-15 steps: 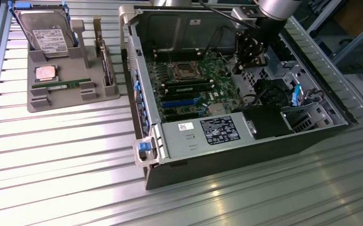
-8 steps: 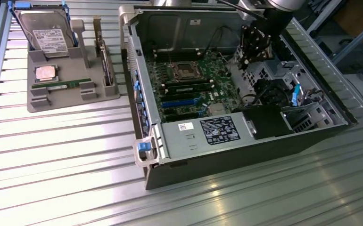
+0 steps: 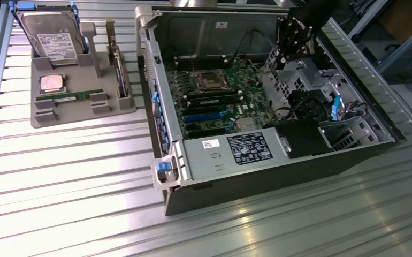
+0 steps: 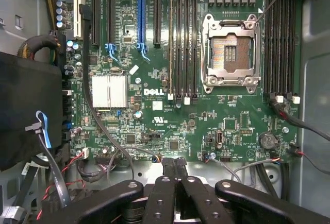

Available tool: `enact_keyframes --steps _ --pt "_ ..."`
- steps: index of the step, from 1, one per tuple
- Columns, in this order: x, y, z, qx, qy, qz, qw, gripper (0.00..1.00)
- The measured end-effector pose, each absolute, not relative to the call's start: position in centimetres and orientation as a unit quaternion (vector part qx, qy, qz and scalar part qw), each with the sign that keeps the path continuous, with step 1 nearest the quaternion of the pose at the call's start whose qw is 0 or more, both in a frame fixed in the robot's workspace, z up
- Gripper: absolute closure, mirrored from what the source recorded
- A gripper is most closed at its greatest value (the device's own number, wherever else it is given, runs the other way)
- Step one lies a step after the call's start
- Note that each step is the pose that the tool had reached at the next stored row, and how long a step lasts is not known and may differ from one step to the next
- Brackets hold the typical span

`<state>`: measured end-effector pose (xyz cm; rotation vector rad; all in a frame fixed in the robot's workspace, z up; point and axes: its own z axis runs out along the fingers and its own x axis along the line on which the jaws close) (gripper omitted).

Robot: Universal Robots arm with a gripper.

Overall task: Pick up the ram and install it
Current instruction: 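Press down the ram until it locks into place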

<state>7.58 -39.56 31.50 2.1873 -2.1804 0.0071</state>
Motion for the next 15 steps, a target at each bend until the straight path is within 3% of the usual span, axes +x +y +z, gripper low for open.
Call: enact_keyframes --steps 10,15 --pt "7.5 -39.5 31.8 0.708 -0.706 0.002 0.026 0.89" --pt "4.6 -39.6 31.8 0.708 -0.706 0.005 0.023 0.89"
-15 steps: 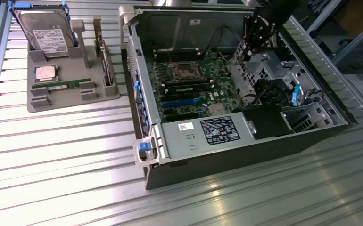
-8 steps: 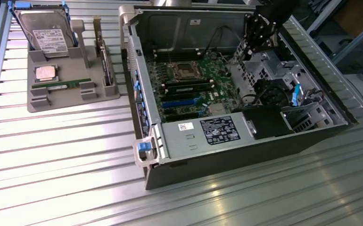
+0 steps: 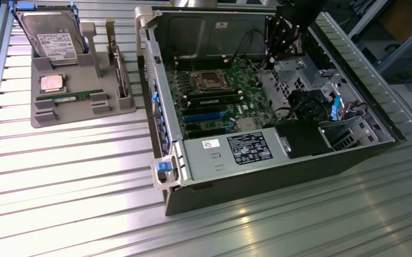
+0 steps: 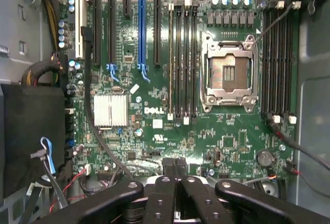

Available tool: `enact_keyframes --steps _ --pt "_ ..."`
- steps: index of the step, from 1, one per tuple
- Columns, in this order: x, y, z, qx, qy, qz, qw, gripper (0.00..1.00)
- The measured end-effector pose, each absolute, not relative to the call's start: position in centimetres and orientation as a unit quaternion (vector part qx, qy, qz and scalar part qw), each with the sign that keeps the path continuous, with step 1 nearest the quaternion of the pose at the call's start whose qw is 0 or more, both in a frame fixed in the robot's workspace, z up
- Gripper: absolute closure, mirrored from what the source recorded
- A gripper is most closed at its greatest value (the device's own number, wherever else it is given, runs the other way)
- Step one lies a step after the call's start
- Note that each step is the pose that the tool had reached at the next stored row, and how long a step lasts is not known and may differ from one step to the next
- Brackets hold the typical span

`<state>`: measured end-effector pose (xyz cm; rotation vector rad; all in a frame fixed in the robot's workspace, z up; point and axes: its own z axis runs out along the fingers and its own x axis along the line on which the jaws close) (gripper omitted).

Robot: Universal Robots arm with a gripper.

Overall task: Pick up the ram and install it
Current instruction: 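Press down the ram until it locks into place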

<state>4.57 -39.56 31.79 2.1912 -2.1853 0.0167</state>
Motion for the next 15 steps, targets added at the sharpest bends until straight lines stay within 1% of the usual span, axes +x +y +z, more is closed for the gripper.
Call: enact_keyframes --steps 8,15 --pt "4.55 -39.55 31.78 0.707 -0.706 0.005 0.023 0.89" --pt "4.54 -39.55 31.77 0.645 -0.764 0.004 0.024 0.89"
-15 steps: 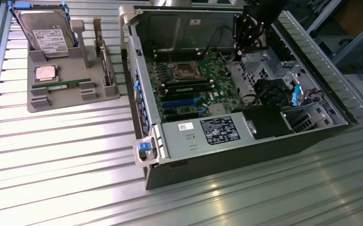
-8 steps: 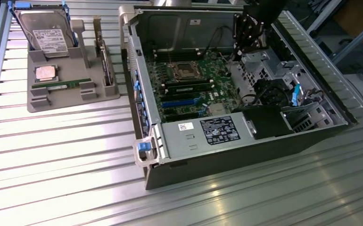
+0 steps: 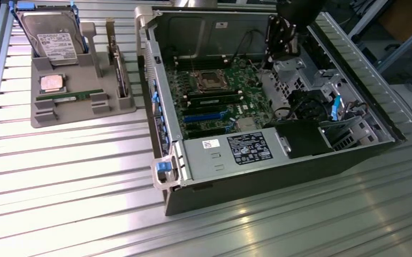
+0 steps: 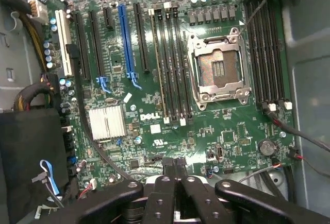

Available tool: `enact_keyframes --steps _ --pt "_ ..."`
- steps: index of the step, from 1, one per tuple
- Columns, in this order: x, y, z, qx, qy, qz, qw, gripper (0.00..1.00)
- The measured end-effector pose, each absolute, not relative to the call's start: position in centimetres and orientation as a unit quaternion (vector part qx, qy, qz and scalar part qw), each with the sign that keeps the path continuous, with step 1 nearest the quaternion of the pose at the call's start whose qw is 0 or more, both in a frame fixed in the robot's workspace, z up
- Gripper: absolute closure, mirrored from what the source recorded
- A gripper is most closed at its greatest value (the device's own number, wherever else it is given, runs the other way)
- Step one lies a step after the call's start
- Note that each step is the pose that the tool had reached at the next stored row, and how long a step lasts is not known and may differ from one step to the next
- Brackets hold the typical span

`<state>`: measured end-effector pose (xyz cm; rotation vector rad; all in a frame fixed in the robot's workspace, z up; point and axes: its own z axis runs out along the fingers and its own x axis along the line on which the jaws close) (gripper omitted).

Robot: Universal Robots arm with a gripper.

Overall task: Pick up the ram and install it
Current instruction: 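Press down the ram until it locks into place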

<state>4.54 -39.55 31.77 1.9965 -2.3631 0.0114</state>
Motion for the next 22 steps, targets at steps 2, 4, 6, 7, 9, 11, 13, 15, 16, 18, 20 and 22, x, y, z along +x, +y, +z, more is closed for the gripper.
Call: enact_keyframes --steps 2,4,6,7,9,11,13,15,16,18,20,22 --pt "4.54 -39.55 31.76 0.621 -0.784 0.003 0.024 0.89" --pt "4.54 -39.55 31.76 0.599 -0.801 0.003 0.025 0.89" --pt "4.55 -39.55 31.75 0.576 -0.817 0.002 0.025 0.89" --pt "4.54 -39.55 31.75 0.571 -0.821 0.002 0.025 0.89" --pt "4.55 -39.55 31.74 0.545 -0.838 0.001 0.025 0.89" --pt "4.54 -39.55 31.74 0.519 -0.855 0.001 0.025 0.89" --pt "4.54 -39.55 31.73 0.495 -0.868 0.0 0.025 0.89" --pt "4.55 -39.55 31.73 0.474 -0.88 0.0 0.025 0.89" --pt "4.54 -39.55 31.73 0.464 -0.885 0.0 0.025 0.89" --pt "4.55 -39.55 31.72 0.44 -0.897 -0.001 0.025 0.89" --pt "4.55 -39.55 31.72 0.42 -0.907 -0.002 0.025 0.89" --pt "4.54 -39.55 31.71 0.394 -0.919 -0.002 0.025 0.89"
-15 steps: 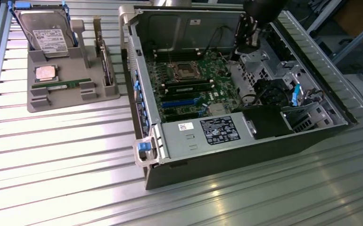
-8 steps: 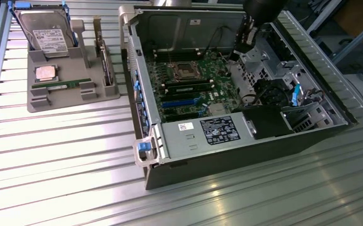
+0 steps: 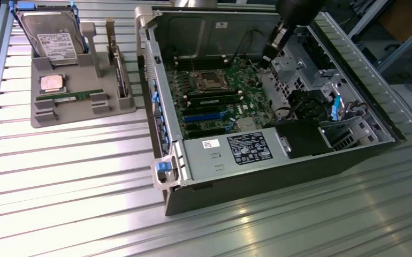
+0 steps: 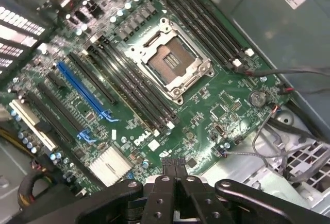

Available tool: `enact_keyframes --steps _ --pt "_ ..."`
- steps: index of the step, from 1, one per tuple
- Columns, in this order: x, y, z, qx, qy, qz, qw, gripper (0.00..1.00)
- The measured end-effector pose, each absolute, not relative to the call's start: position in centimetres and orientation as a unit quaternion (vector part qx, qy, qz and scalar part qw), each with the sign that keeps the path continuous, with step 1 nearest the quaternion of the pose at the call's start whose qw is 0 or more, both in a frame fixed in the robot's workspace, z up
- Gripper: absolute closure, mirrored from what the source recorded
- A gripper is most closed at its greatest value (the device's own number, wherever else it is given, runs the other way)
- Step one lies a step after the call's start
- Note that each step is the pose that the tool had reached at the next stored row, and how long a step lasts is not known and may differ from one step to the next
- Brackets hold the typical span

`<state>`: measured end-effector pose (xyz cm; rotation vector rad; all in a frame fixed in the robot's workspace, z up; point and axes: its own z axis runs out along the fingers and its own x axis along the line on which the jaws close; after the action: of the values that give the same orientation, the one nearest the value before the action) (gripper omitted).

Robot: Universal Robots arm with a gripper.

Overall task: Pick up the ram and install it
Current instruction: 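Press down the ram until it locks into place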

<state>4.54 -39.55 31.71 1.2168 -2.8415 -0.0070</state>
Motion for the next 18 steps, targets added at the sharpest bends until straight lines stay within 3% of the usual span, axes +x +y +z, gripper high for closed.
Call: enact_keyframes --steps 18 --pt "4.55 -39.55 31.65 0.116 -0.993 -0.009 0.024 0.89"
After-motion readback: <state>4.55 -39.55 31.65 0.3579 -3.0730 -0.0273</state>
